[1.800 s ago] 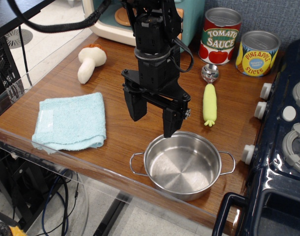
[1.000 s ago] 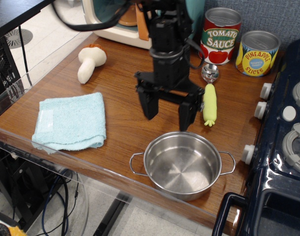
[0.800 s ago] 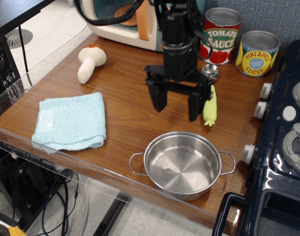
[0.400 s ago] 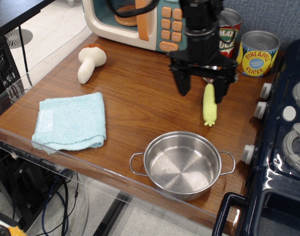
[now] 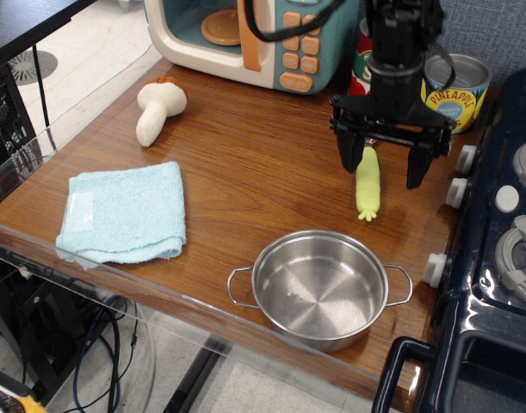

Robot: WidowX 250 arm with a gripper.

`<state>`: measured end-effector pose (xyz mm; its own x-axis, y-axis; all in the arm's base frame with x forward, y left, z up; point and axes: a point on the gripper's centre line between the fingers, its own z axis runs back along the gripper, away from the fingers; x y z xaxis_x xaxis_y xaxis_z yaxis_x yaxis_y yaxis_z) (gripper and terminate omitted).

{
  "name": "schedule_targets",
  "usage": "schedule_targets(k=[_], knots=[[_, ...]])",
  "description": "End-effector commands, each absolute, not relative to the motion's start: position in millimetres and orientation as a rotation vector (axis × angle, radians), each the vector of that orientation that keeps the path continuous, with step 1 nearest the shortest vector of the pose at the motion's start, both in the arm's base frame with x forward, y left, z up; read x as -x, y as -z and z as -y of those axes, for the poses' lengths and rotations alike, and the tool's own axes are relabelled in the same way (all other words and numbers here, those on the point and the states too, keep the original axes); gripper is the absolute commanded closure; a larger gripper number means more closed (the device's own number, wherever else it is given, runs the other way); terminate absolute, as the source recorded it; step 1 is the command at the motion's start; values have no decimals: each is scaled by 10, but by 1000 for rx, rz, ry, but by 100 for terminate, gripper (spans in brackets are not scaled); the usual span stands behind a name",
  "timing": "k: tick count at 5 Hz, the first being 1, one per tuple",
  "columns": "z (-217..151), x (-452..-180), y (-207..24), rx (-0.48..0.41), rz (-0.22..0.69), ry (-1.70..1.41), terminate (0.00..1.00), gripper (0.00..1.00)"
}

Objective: Move the spoon in front of the two cans

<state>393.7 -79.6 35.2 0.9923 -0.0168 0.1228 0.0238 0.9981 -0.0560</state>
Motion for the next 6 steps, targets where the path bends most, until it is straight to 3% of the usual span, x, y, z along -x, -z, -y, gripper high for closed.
schedule_targets(k=[1, 2, 3, 5, 6], knots=[[731, -3995, -404, 32, 141, -7, 0, 0], [698, -3989, -346, 21, 126, -6, 0, 0], [659, -3981, -312, 18, 124, -19, 0, 100], [607, -3893, -311, 28, 112, 25, 0, 100], [490, -3735, -522, 30, 162, 89, 0, 100]])
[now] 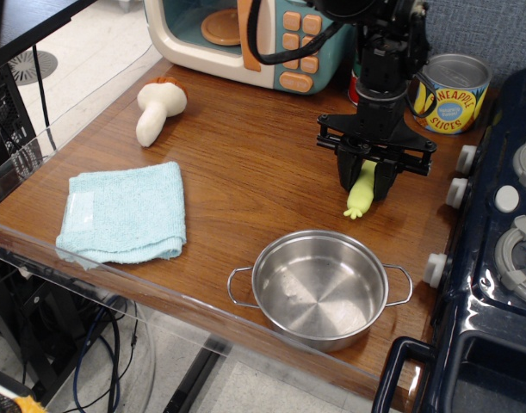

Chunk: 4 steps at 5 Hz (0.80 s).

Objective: Move the spoon in front of the two cans

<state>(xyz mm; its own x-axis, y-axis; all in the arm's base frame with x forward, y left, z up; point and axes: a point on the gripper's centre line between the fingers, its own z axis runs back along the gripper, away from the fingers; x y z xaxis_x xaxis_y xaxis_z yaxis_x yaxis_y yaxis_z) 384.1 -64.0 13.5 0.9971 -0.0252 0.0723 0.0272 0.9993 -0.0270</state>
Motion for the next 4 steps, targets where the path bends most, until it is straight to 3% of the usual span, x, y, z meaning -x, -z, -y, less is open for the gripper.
schedule_targets(k=[1, 2, 4], knots=[[329, -3634, -802, -22, 162, 221, 0, 100], [215, -3612, -1020, -108, 134, 417, 0, 100], [313, -3787, -1055, -205, 117, 926, 0, 100]])
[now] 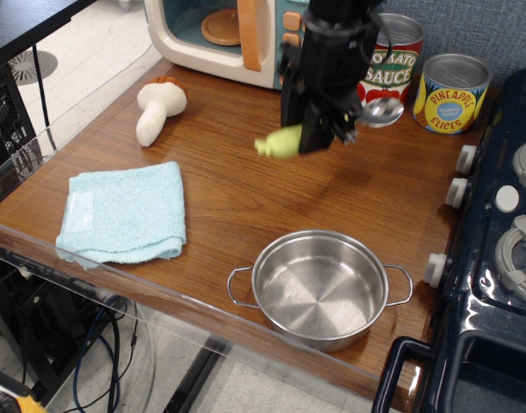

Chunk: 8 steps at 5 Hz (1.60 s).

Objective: Move the spoon in front of the two cans

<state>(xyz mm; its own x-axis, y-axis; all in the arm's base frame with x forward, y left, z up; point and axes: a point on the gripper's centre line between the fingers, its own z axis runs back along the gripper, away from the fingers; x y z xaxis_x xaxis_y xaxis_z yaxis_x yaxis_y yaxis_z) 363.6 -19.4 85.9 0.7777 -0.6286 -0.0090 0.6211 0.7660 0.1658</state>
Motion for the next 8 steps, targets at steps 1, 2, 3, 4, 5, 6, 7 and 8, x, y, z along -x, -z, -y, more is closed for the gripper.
schedule_targets(k=[1, 2, 3, 4, 5, 6, 7, 8], knots=[[303, -3817, -1029, -237, 145, 1146, 0, 100], [259, -3903, -970, -278, 152, 1329, 0, 100], [201, -4060, -868, -296, 138, 1413, 0, 100], [106, -4245, -763, -291, 122, 1424, 0, 100], [18, -4418, -694, -264, 138, 1424, 0, 100], [40, -4522, -577, -265, 102, 1445, 0, 100], [70, -4515, -445, -240, 97, 1465, 0, 100], [121, -4506, -396, -231, 70, 1484, 0, 100]])
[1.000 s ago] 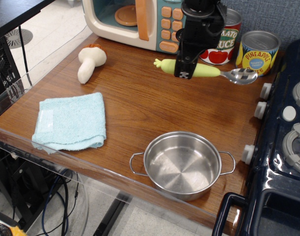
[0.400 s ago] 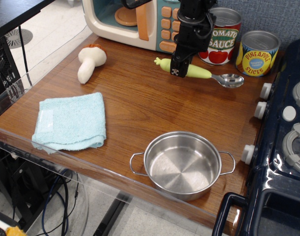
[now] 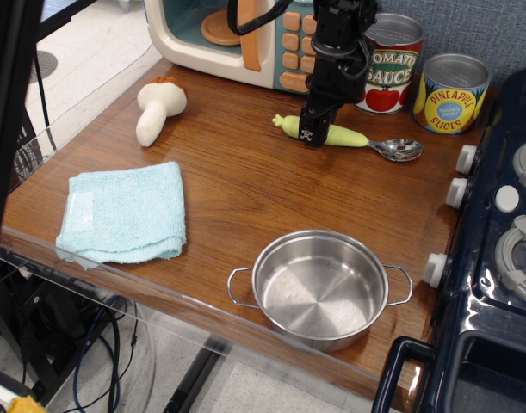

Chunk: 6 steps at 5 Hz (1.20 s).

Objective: Move the spoon in front of the two cans

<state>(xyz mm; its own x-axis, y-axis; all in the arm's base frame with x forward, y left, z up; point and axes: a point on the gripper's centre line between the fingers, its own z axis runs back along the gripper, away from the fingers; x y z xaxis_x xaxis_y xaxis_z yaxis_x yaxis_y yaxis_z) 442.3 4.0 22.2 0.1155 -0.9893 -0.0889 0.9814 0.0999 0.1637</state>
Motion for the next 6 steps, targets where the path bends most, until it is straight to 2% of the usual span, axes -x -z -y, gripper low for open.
schedule_targets(k=[1, 4, 5, 6], knots=[[108, -4497, -457, -222, 77, 1459, 0, 0], [18, -4449, -677, -223, 70, 1410, 0, 0], [-18, -4412, -825, -233, 80, 1375, 0, 0], [9, -4330, -1020, -285, 124, 1349, 0, 0]])
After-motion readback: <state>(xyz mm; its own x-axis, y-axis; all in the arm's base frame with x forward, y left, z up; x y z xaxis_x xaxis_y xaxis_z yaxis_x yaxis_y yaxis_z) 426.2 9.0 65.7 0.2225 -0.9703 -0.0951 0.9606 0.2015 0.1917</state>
